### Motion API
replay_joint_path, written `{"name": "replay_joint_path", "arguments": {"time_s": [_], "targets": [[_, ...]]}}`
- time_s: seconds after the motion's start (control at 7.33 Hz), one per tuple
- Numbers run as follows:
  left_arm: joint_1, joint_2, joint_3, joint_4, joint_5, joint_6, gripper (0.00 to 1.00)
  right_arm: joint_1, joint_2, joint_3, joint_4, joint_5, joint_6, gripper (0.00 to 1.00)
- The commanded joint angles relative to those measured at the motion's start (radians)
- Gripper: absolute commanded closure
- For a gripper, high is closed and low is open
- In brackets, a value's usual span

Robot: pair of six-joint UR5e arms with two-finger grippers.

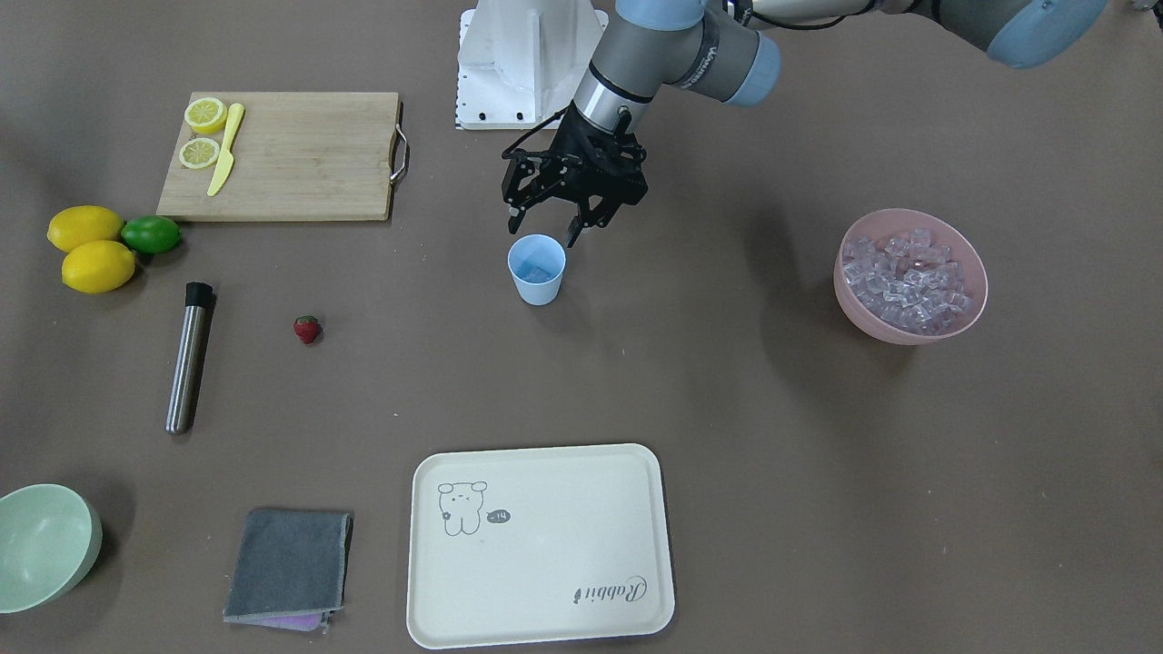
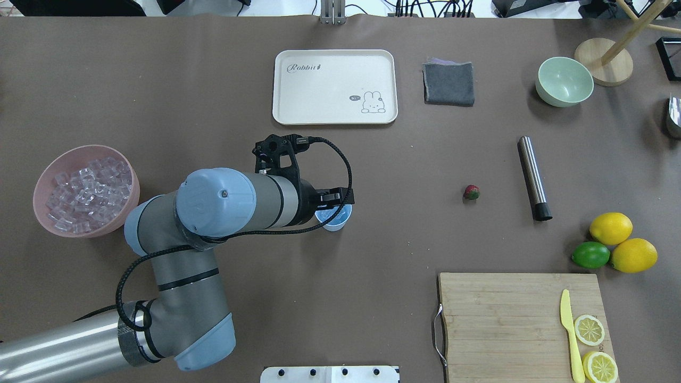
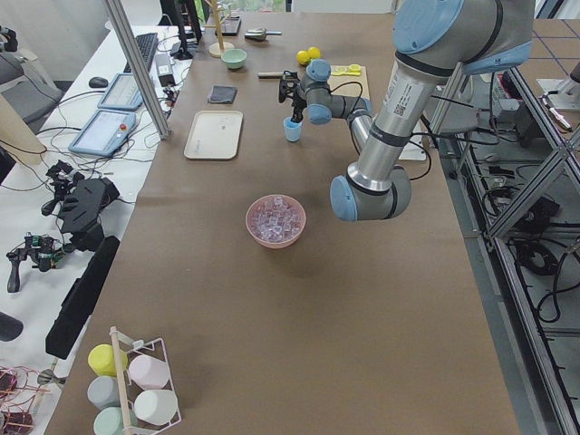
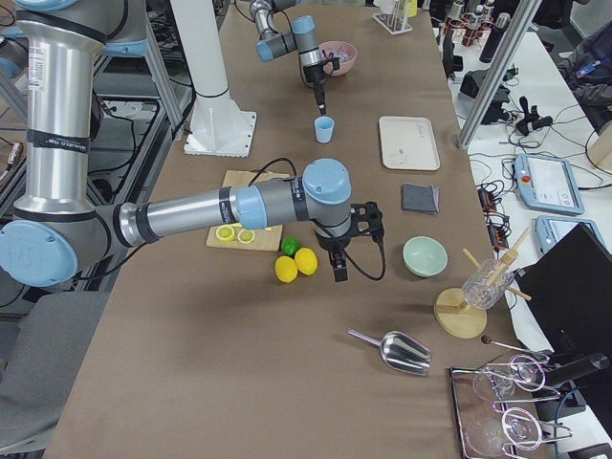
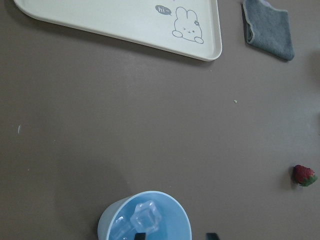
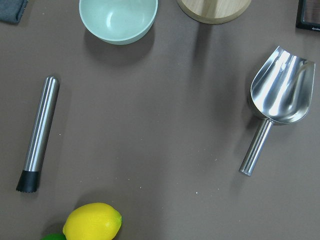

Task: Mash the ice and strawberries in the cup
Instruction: 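Release the ice cube into the cup and withdraw the left arm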

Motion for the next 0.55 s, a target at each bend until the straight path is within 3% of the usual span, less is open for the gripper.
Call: {"name": "replay_joint_path", "arguments": {"time_s": [0.0, 0.14, 0.41], "targets": [[-0.013, 0.059, -0.064, 0.047, -0.001, 0.063, 0.02, 0.000, 0.009, 0.001, -0.001, 0.001, 0.007, 0.00], [-0.082, 0.094, -0.154, 0.174, -0.095, 0.168, 0.02, -0.003, 0.020, 0.002, -0.001, 0.001, 0.042, 0.00], [-0.233, 0.143, -0.222, 0.342, -0.223, 0.311, 0.02, -0.050, 0.047, 0.037, -0.001, -0.002, 0.179, 0.00]]}}
